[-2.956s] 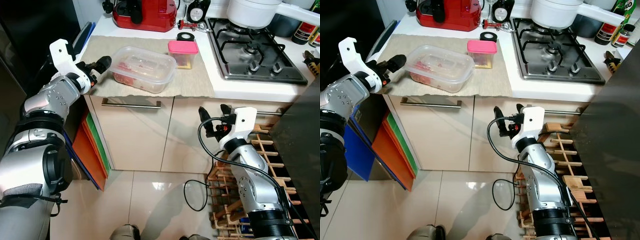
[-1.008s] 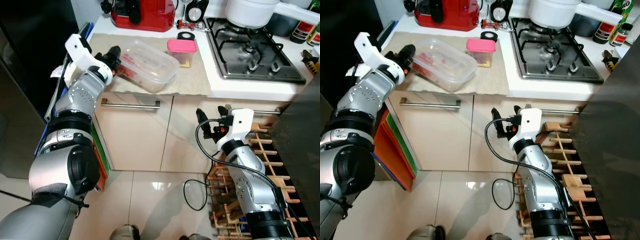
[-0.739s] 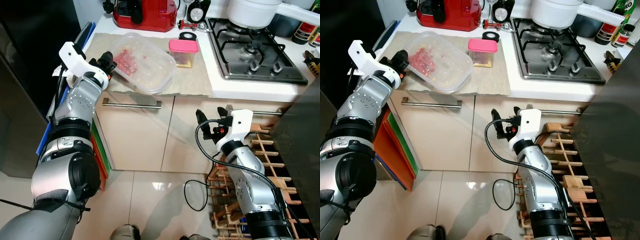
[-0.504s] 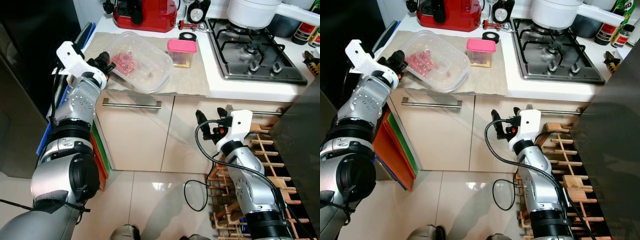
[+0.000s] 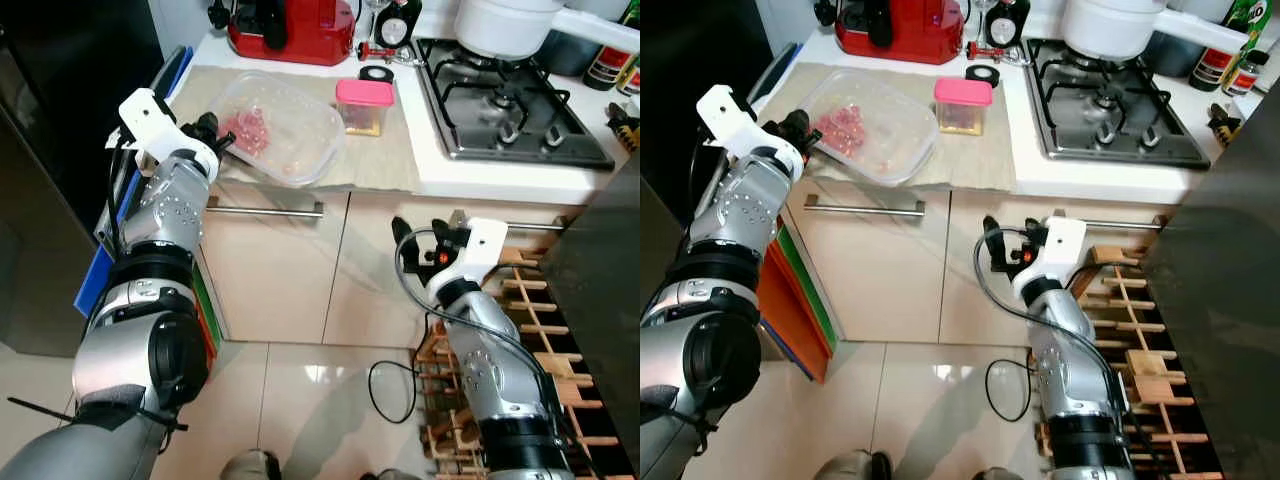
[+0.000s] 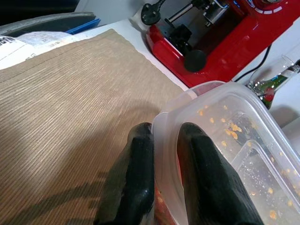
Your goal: Restocking fridge
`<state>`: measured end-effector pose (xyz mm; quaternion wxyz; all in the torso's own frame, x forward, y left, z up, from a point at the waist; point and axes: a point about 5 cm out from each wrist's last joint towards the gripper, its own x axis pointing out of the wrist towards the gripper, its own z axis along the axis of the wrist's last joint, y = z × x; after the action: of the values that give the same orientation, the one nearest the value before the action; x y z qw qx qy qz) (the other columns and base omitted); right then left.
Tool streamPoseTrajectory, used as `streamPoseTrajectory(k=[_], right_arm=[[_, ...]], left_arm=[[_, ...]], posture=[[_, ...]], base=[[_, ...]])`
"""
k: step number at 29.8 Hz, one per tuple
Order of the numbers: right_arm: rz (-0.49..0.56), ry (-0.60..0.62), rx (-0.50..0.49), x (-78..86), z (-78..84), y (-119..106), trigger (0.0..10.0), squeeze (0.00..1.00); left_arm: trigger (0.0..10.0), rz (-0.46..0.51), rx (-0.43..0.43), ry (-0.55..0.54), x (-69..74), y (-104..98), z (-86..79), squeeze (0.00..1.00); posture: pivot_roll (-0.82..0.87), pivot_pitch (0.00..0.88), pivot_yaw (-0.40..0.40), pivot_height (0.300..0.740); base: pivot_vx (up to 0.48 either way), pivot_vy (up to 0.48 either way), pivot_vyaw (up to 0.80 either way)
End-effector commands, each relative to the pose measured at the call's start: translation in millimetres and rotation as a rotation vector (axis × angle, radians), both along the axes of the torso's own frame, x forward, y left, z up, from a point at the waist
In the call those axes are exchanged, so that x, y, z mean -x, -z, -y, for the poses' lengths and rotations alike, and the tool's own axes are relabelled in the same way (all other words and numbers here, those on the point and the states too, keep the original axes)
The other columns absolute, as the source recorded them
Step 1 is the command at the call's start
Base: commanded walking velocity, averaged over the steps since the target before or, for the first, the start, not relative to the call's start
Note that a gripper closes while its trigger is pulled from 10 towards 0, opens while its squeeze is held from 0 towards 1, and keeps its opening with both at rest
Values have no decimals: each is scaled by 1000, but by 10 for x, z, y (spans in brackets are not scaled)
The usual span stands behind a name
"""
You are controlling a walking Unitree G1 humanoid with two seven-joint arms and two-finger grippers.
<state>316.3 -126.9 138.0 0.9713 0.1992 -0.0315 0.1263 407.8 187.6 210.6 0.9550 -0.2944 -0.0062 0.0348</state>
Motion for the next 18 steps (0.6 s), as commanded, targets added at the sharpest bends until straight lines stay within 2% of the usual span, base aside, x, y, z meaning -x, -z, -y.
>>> streamPoseTrajectory(k=[1,4,6,7,8,9,10,12,15,18], right_arm=[[70,-22,-5,-53,-58,-209,10000,4],[89,-32,17,-70,-69,-247,10000,4],[100,-30,77,-90,-53,-230,10000,4],[117,-21,155,-92,-42,-213,10000,8],[117,-21,155,-92,-42,-213,10000,8],[142,-20,231,-82,-53,-205,10000,4],[152,-20,256,-75,-62,-202,10000,4],[160,-24,276,-65,-88,-196,10000,4],[136,-66,242,-34,-163,-161,10000,0],[120,-97,219,9,-230,-113,10000,0]], left_arm=[[10000,-86,-49,-22,34,198,1,0],[10000,-86,-78,-16,35,203,3,0],[10000,-73,-150,3,39,200,3,0],[10000,-65,-182,-1,41,190,-22,0],[10000,-65,-182,-1,41,190,-22,0],[10000,-63,-185,-21,43,179,-60,0],[10000,-66,-188,-32,43,176,-79,0],[10000,-78,-172,-45,40,177,-97,0],[10000,-82,-156,-72,40,173,-105,0],[10000,-78,-176,-69,36,163,-80,0]], posture=[[-40,56,-16,740],[-38,55,-18,740],[-33,55,-21,740],[-32,56,-21,740],[-32,56,-21,740],[-31,55,-21,740],[-32,56,-20,740],[-32,55,-20,740],[-33,56,-19,740],[-32,57,-19,740]], base=[[0,0,0],[0,0,0],[0,0,0],[0,0,0],[0,0,0],[0,0,0],[0,0,0],[0,0,0],[0,0,0],[0,0,0]])
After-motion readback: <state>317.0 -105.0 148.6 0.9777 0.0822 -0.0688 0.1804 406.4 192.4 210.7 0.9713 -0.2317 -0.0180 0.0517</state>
